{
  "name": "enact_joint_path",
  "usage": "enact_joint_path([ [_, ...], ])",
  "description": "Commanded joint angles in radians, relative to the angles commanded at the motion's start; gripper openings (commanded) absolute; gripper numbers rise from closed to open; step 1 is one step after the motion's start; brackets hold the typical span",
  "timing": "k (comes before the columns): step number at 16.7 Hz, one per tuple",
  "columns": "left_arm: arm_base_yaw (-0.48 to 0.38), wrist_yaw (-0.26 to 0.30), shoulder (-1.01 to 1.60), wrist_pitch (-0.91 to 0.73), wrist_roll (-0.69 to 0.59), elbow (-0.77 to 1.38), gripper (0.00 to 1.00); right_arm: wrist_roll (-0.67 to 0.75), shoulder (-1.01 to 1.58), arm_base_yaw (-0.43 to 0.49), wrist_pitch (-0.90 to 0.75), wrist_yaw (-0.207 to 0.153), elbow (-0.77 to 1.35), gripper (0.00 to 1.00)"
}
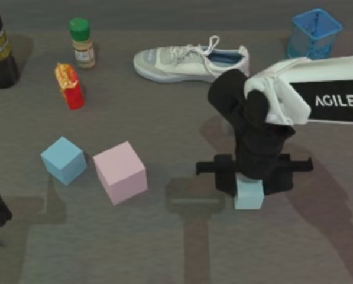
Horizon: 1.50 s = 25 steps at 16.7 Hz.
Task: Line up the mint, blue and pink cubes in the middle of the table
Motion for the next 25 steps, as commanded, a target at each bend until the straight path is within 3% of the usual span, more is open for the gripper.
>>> enact_joint_path([
  [7,0.000,0.000,0.000,0.000,0.000,0.000,1.00,0.000,0.000,0.000,0.000,0.000,0.000,0.98],
  [17,0.000,0.000,0.000,0.000,0.000,0.000,1.00,0.000,-0.002,-0.001,-0.004,0.000,0.003,1.00],
  [25,0.000,0.000,0.000,0.000,0.000,0.000,1.00,0.000,-0.097,0.009,-0.237,-0.001,0.137,1.00],
])
